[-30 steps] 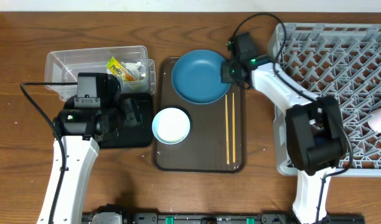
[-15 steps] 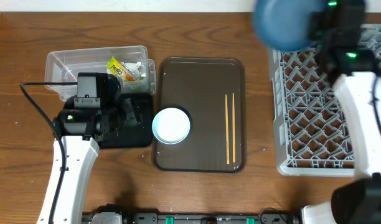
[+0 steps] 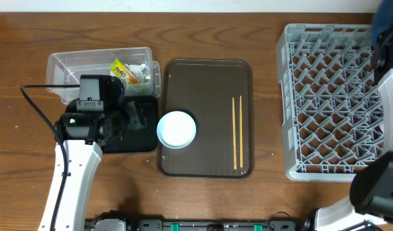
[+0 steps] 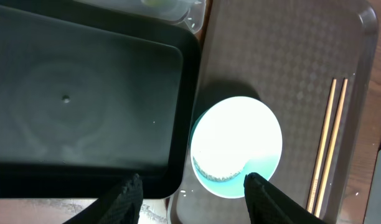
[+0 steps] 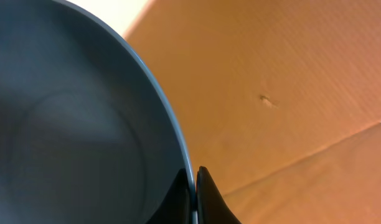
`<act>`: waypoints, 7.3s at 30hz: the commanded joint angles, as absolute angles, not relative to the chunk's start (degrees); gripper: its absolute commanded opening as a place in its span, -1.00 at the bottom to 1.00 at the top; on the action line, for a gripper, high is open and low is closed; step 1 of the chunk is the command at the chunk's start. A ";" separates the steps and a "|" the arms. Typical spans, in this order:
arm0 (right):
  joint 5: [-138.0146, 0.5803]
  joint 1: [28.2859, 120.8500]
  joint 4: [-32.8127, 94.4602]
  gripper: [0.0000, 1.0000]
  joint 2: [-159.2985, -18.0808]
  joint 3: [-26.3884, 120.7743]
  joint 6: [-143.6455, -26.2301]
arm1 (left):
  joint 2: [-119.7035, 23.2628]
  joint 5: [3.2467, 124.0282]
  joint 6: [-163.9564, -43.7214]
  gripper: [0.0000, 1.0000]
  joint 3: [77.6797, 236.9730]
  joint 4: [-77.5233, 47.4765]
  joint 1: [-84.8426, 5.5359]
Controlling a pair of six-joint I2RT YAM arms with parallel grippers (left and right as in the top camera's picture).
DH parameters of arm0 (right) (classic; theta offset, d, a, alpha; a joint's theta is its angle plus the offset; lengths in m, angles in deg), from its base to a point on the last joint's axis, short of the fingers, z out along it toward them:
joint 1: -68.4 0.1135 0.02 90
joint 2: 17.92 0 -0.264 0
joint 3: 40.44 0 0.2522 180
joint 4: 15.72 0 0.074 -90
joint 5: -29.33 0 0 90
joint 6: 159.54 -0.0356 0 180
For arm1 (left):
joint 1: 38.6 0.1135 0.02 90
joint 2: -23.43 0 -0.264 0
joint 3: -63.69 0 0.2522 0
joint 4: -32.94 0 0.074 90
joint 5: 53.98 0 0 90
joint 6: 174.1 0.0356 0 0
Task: Sort waste into correct bins and load items into the dishwasher rack
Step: 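Place the blue plate upright into the dish rack with right gripper, then grasp the white rice bowl with the left gripper, then tip the rice bowl over the black tray to dump the rice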
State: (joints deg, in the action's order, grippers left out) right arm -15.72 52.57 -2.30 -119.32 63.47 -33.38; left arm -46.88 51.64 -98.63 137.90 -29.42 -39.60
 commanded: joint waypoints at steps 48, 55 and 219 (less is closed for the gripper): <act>-3.92 51.94 4.56 0.72 -134.64 63.53 -45.18 | -46.99 50.92 -98.32 0.11 137.63 -29.44 -39.42; -5.91 51.94 4.48 0.93 -130.38 63.55 -45.35 | -46.99 50.92 -98.32 0.11 137.63 -29.44 -39.42; -64.07 75.98 55.05 0.91 -118.62 62.98 -75.06 | -81.24 117.76 -85.03 -0.88 135.99 -22.16 -8.78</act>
